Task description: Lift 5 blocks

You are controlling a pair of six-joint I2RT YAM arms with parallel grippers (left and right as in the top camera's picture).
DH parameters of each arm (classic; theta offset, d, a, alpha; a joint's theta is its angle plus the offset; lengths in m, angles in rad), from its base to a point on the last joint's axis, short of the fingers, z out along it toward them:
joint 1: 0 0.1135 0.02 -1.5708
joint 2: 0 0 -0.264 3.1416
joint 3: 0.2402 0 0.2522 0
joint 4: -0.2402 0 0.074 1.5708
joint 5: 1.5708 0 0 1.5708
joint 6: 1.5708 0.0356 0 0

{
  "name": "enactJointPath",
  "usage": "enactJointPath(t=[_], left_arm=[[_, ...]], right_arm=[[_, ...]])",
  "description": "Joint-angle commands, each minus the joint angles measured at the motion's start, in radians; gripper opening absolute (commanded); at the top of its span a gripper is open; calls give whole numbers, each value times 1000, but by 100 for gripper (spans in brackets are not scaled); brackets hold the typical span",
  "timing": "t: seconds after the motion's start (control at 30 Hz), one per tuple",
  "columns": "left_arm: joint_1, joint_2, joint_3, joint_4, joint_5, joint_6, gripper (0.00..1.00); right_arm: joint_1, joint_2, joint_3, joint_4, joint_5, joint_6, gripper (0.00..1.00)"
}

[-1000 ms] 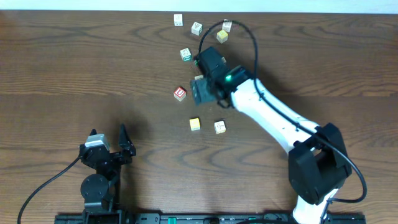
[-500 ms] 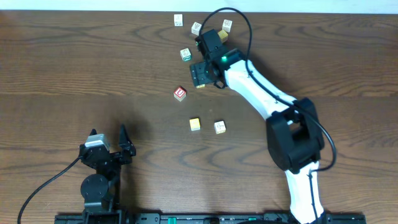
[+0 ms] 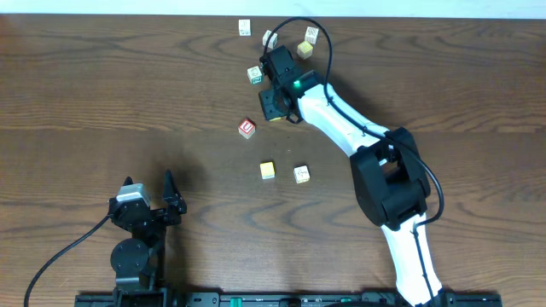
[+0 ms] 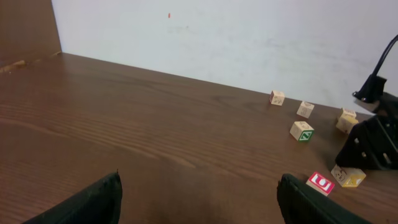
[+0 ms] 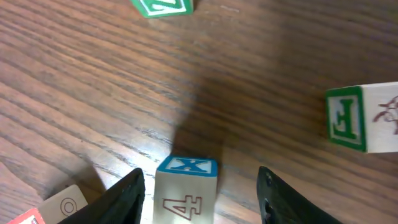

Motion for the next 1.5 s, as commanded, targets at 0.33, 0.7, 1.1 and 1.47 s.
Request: enactJointPath(t=[0.33,0.7,1.1,1.47], left_arm=[[6,-6,-19,-39,-9,10,80],[6,-6,-19,-39,-9,10,80],[6,-6,-19,-39,-9,10,80],[6,-6,-19,-39,-9,10,80]], right_arm=[[29,21,11,-10,3,10,31],[28,-6,-6,-50,68,47,3],[-83,-382,-9,-306,101,64,1],[-98,-492,-428,-276,98,145,1]])
